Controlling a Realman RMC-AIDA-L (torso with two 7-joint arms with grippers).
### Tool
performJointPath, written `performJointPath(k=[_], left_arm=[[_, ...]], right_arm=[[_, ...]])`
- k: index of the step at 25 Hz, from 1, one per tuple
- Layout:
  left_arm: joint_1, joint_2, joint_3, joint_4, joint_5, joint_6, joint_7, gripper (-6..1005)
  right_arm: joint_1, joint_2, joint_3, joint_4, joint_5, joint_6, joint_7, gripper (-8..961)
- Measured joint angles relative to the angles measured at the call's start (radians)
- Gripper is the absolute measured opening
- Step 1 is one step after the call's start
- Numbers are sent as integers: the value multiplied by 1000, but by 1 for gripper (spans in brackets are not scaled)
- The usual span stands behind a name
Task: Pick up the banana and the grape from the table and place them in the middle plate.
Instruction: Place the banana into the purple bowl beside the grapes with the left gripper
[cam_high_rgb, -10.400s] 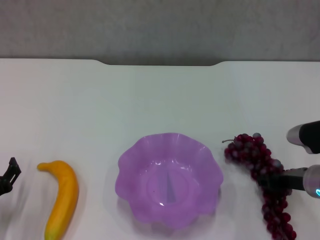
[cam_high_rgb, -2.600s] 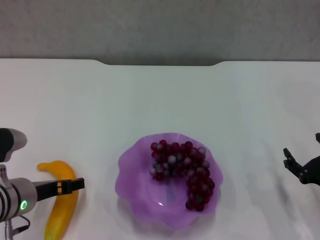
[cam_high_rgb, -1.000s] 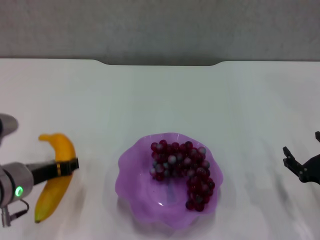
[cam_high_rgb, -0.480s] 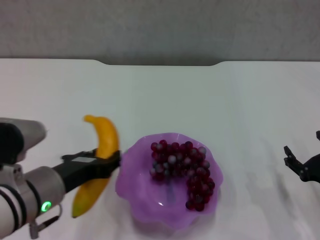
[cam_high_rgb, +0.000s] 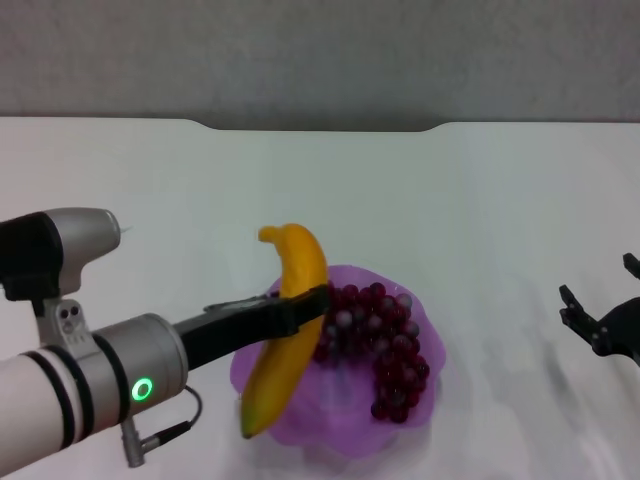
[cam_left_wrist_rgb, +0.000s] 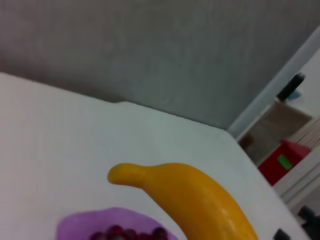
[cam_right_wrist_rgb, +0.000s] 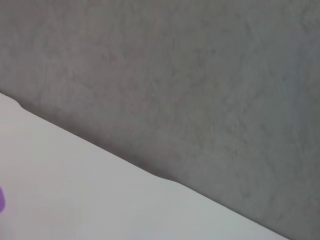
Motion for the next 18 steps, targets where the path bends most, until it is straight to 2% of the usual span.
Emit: performJointPath(k=[4, 10, 18], left_arm=[[-53, -1, -24, 120, -166, 0, 68, 508], [-146, -3, -44, 384, -590, -1, 378, 525], [-196, -11, -21, 535, -897, 13, 639, 548]], right_arm=[[0, 0, 0, 5, 0, 0, -17, 881], [0, 1, 0, 6, -1, -1, -18, 881], [6, 1, -2, 8, -1, -1, -30, 881]])
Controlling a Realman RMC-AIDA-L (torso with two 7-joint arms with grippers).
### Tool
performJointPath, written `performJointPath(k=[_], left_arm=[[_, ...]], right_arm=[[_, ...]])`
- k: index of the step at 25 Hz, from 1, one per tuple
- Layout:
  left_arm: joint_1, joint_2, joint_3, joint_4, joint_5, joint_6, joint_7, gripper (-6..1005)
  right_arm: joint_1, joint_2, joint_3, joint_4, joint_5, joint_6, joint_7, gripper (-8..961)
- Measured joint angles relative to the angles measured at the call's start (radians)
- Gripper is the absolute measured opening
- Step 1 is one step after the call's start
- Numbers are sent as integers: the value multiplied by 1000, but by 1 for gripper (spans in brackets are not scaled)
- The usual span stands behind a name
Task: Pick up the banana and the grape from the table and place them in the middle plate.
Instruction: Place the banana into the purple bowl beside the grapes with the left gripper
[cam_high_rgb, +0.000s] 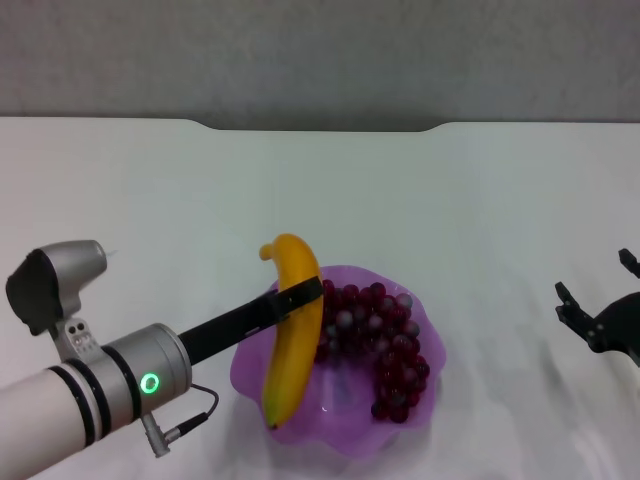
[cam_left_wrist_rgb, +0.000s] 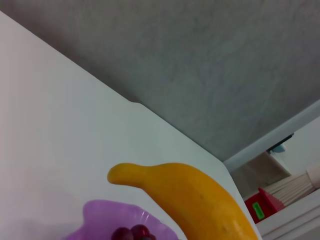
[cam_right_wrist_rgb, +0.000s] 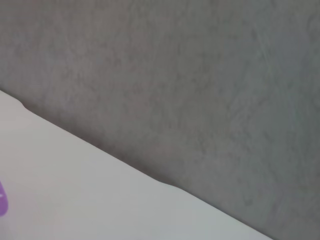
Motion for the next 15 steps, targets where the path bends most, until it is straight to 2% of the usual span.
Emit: performJointPath(k=[6, 12, 15], left_arm=[[-22, -2, 36, 87, -155, 8, 184, 565], [-63, -6, 155, 138, -362, 117, 422, 582], [-76, -5, 195, 142, -398, 163, 489, 590]], right_arm=[[8, 0, -10, 10, 0, -1, -1, 881], [9, 0, -12, 14, 0, -4, -8, 881], [13, 0, -12, 15, 0, -3, -23, 881]])
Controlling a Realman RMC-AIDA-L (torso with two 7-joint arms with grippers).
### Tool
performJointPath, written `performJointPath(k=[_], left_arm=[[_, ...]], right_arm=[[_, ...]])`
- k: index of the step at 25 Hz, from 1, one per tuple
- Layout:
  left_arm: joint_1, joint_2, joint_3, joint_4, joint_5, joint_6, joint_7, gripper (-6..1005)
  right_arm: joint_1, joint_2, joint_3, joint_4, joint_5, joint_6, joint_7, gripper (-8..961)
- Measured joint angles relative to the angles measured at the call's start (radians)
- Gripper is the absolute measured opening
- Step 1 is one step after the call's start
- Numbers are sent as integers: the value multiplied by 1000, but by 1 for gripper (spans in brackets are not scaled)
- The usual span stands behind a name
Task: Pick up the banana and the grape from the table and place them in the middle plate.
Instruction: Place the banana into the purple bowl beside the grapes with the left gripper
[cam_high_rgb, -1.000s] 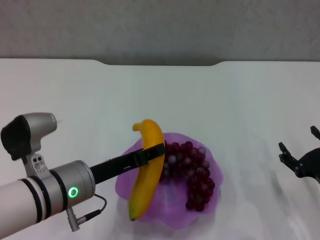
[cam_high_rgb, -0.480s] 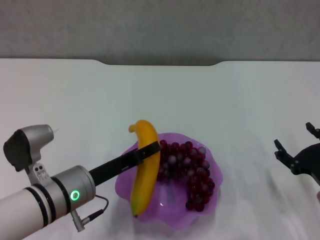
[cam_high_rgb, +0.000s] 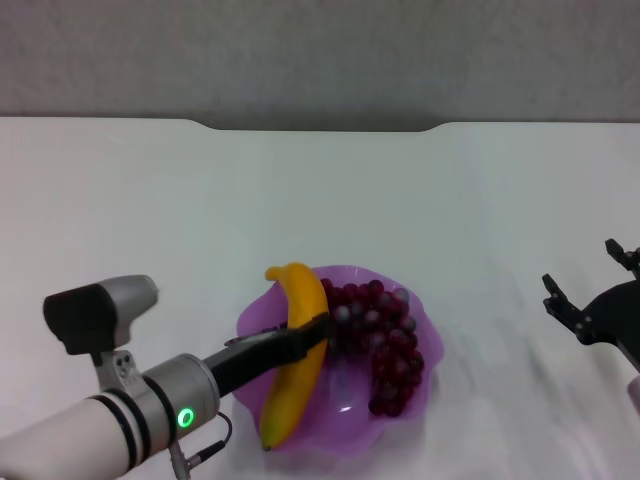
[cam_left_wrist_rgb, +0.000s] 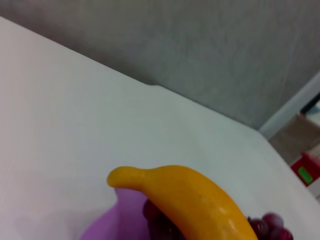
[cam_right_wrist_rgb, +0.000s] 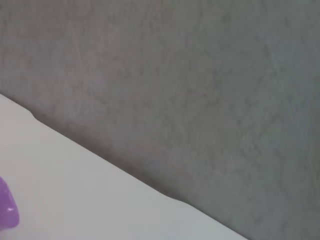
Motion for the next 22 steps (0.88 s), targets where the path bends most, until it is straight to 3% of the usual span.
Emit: performJointPath(k=[7, 11, 22], left_arm=[[-30, -5, 70, -22, -27, 129, 68, 610], [-27, 0, 82, -40, -38, 140, 94, 621], [83, 2, 84, -186, -42, 128, 290, 652]], right_arm=[[2, 0, 0, 10, 0, 1, -4, 881], [0, 0, 0, 10, 0, 1, -4, 881], [-2, 0, 0, 10, 0, 2, -4, 881]])
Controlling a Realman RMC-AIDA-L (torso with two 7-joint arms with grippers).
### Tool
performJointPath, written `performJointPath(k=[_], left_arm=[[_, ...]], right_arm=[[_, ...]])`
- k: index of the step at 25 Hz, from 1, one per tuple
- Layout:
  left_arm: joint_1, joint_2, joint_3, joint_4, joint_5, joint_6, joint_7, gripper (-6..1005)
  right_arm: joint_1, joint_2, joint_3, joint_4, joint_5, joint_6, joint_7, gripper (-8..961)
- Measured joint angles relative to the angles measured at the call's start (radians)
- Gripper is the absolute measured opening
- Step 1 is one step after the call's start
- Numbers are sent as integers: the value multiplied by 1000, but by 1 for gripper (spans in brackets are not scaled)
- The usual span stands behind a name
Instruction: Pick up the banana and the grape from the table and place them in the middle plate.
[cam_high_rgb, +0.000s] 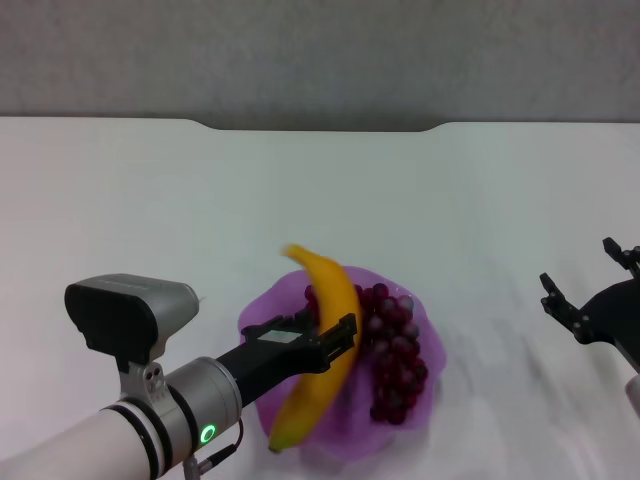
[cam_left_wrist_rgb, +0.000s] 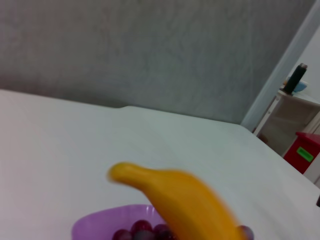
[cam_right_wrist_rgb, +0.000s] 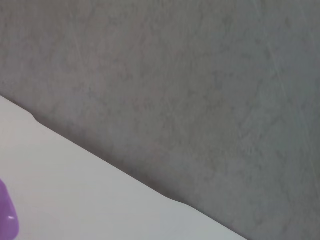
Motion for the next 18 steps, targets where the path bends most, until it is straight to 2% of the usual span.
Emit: performJointPath(k=[6, 11, 17, 18], left_arm=[[-2, -1, 1, -3, -1, -2, 5, 669], [13, 8, -16, -7, 0, -39, 78, 777], [105, 11, -152, -43, 1, -107, 194, 795], [133, 11, -208, -51, 4, -121, 229, 795]], right_arm=[[2, 0, 0, 0, 0, 0, 0, 881], [-4, 0, 0, -2, 0, 0, 0, 880], [-10, 0, 0, -2, 8, 0, 2, 880], [-11, 0, 0, -1, 8, 1, 6, 880]])
